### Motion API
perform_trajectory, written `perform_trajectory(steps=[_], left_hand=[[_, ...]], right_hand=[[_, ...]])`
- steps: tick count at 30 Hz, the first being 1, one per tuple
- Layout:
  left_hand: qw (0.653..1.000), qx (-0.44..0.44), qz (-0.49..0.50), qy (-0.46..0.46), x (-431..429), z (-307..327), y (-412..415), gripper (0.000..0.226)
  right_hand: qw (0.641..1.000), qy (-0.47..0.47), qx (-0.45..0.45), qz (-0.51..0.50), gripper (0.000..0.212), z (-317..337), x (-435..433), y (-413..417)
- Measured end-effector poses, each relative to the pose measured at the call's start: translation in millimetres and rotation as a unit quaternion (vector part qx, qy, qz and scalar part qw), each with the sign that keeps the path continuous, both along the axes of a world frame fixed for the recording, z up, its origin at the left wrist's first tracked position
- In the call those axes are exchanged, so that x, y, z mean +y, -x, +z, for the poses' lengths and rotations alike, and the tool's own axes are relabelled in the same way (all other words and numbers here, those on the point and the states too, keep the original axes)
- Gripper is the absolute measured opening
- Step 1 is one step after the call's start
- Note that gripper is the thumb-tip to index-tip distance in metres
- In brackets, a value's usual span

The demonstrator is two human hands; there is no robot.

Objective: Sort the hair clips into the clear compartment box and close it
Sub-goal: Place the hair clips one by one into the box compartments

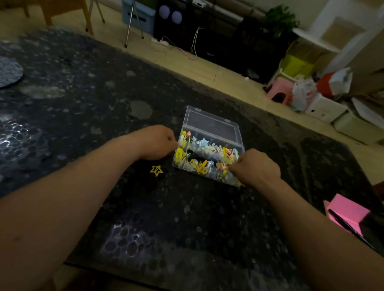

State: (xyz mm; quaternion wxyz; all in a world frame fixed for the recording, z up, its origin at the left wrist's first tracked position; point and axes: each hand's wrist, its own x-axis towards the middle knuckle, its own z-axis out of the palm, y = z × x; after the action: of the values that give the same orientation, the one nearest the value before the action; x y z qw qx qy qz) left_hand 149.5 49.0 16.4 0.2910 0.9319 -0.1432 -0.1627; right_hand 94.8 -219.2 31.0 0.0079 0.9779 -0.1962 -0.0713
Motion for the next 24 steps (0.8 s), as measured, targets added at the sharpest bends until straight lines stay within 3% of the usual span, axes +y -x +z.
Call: perform_trajectory(steps=[7,14,19,24], left_hand=[[1.0,0.0,-0.004,-0.006,-0.5,1.5,1.2,0.026],[1.0,0.007,-0.011,-0.005,0.0,2.4,0.3,0.024],[1.0,0.018,-0.007,0.007,3.5,4.5,1.7,0.024],[1.0,0.012,0.005,0.022,7.5,14.4,6.1,0.03]], right_hand=[[1.0,0.006,0.01,0.019,0.03,-1.2,1.3,0.6],[0.994,-0.044,-0.087,0.053,0.032,-2.8,5.9,16.8],[0.964,-0.111,-0.188,0.153,0.033,-4.7,31.5,29.1],[0.933,-0.182,-0.213,0.228,0.023,-10.6,64.6,38.2]])
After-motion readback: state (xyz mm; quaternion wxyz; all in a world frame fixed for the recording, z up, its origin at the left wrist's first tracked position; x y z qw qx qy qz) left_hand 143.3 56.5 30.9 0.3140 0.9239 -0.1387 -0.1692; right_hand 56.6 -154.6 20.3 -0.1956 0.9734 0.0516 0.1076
